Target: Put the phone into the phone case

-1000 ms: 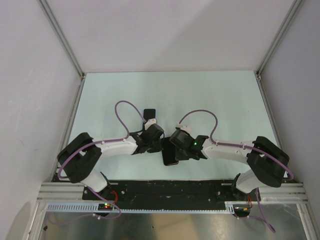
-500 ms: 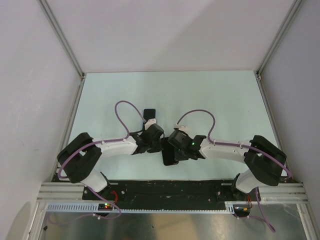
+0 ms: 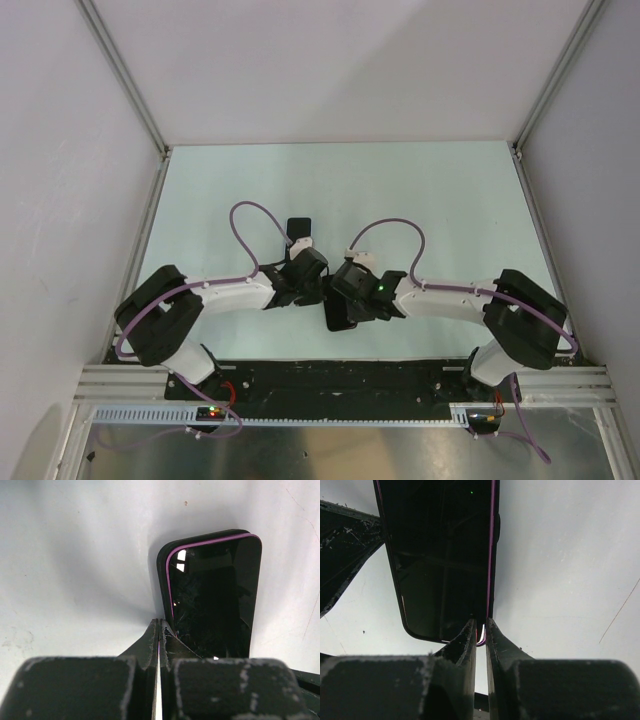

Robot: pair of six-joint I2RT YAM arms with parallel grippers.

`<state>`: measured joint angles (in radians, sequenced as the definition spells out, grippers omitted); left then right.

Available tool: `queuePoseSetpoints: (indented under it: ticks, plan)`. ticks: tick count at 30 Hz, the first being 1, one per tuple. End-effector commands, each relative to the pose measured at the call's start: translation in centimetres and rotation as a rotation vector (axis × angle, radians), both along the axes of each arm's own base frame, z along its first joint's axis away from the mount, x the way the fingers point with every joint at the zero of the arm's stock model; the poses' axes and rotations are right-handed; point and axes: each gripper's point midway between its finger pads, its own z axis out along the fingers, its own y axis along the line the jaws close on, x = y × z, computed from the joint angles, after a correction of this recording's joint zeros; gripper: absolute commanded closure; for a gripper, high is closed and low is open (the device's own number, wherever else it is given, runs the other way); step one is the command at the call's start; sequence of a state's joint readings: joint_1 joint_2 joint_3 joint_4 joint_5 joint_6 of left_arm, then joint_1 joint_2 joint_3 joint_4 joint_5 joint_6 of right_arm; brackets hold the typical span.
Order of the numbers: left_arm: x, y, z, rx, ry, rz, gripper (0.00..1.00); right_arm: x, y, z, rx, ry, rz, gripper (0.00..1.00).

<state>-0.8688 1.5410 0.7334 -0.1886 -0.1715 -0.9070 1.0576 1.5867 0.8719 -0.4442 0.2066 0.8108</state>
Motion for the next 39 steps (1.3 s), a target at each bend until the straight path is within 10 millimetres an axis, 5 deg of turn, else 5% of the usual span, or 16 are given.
queuePoseSetpoints:
  ticks: [1,11,16,31,39]
  plan:
    - [0.3,-1.3,1.1,-0.056,-0.026,-0.027,1.0,-4.1,-0.8,-5.6,-0.091,0.148,0.037,0.89]
    - [0.4,-1.4,1.3,-0.061,-0.03,-0.027,1.0,-4.6,-2.5,-6.9,-0.184,0.152,0.026,0.92]
    - [0.5,-1.5,1.5,-0.065,-0.033,-0.027,1.0,-3.8,-1.9,-5.5,-0.14,0.118,0.027,0.89]
    - [0.6,-1.2,1.9,-0.064,-0.047,-0.024,1.0,5.0,-1.6,4.4,0.142,-0.096,-0.118,0.68]
    - [0.8,-1.2,2.0,-0.06,-0.052,-0.028,1.0,10.1,0.1,5.2,0.276,-0.118,-0.116,0.61]
